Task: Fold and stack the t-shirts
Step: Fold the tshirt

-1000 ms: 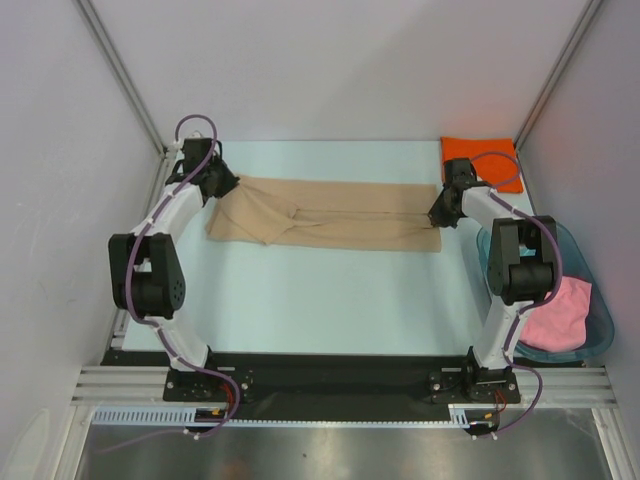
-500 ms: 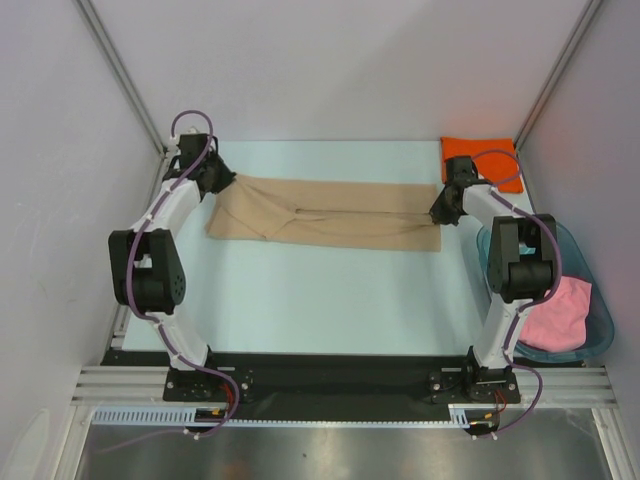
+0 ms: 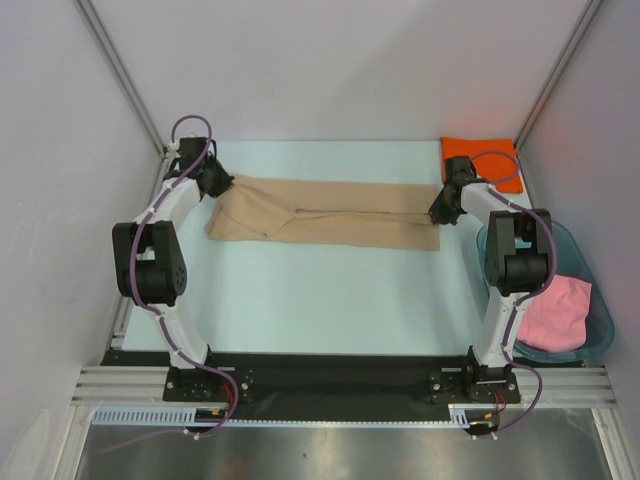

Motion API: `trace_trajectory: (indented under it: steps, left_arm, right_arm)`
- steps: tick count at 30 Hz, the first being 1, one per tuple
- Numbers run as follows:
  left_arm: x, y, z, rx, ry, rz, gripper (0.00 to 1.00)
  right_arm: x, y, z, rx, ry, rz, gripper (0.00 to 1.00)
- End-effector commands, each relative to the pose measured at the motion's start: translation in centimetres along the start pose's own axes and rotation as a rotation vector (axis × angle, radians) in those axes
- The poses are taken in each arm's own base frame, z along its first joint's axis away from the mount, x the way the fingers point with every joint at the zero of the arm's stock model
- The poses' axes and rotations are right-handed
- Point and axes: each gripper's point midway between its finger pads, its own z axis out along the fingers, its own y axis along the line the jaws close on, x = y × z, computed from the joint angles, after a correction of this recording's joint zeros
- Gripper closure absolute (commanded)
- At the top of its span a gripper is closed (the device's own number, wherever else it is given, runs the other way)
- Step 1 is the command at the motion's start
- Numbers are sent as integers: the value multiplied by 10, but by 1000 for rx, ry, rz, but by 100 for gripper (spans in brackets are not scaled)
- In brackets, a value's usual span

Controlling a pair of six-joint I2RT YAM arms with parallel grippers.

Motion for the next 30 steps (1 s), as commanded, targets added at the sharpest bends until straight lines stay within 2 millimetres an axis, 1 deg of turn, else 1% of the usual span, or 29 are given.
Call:
trace_trajectory:
  steps: [1, 5, 7, 9, 10, 11, 12, 13, 14, 15, 16, 17, 18, 19, 20, 21, 22, 23, 24, 25, 26, 27, 28, 29, 30]
  left_arm:
    - [-20, -9, -4, 28, -42, -9, 100]
    - [-18, -6, 0, 18, -38, -2, 99]
    - [-17, -5, 0, 13, -40, 16, 92]
    - [-23, -1, -3, -7, -64, 55, 77]
    - [-26, 0, -6, -14, -76, 72, 69]
    - [-35, 8, -11, -70, -116, 81, 56]
    - [-39, 11, -17, -89, -128, 82, 50]
    - [-44, 8, -32, -80, -155, 84, 42]
    - [-46, 6, -39, -71, -169, 83, 39]
    - [-44, -1, -45, -40, -164, 84, 38]
    - [-42, -7, -56, -7, -166, 92, 37]
    - [-36, -11, -58, 20, -154, 96, 37]
    - [-24, -22, -61, 82, -114, 103, 38]
    - [-7, -22, -58, 112, -67, 107, 43]
    - [1, -27, -56, 157, -47, 108, 45]
    - [24, -33, -54, 215, 26, 105, 47]
    - [32, -35, -52, 243, 54, 107, 53]
    - [52, -46, -47, 279, 98, 130, 55]
    - [68, -55, -47, 305, 135, 147, 57]
    - [79, -55, -45, 301, 155, 153, 58]
    - [85, -57, -44, 304, 156, 162, 60]
    - [97, -57, -46, 307, 173, 165, 61]
    - [102, -58, -47, 317, 179, 163, 64]
    - [104, -61, -48, 329, 176, 157, 64]
    - [107, -60, -47, 328, 182, 153, 65]
  right_arm:
    - [-21, 11, -2, -34, -45, 5, 100]
    - [-23, 15, 0, -46, -50, 3, 100]
    - [-24, 18, 0, -57, -51, -9, 100]
    - [-32, 19, -3, -57, -74, -55, 87]
    - [-36, 18, -6, -55, -86, -79, 73]
    - [-42, 15, -9, -37, -113, -117, 67]
    - [-45, 18, -14, -28, -136, -147, 63]
    - [-54, 23, -28, -24, -180, -167, 55]
    - [-58, 22, -35, 6, -212, -186, 52]
    - [-55, 33, -44, -8, -223, -225, 51]
    - [-56, 45, -59, -46, -245, -239, 48]
    - [-47, 59, -64, -102, -229, -255, 47]
    - [-33, 79, -71, -165, -212, -266, 47]
    - [-25, 92, -75, -219, -200, -266, 47]
    - [-8, 109, -78, -300, -151, -278, 47]
    - [5, 122, -80, -345, -122, -286, 47]
    - [23, 141, -79, -393, -95, -290, 49]
    - [39, 157, -81, -451, -58, -306, 51]
    - [48, 169, -81, -491, -40, -312, 53]
    - [65, 192, -86, -556, -29, -324, 60]
    - [79, 203, -82, -587, -3, -331, 63]
    - [88, 216, -83, -624, 6, -336, 66]
    - [98, 235, -89, -687, 24, -313, 74]
    - [118, 247, -84, -712, 59, -318, 79]
    - [127, 256, -85, -739, 72, -311, 84]
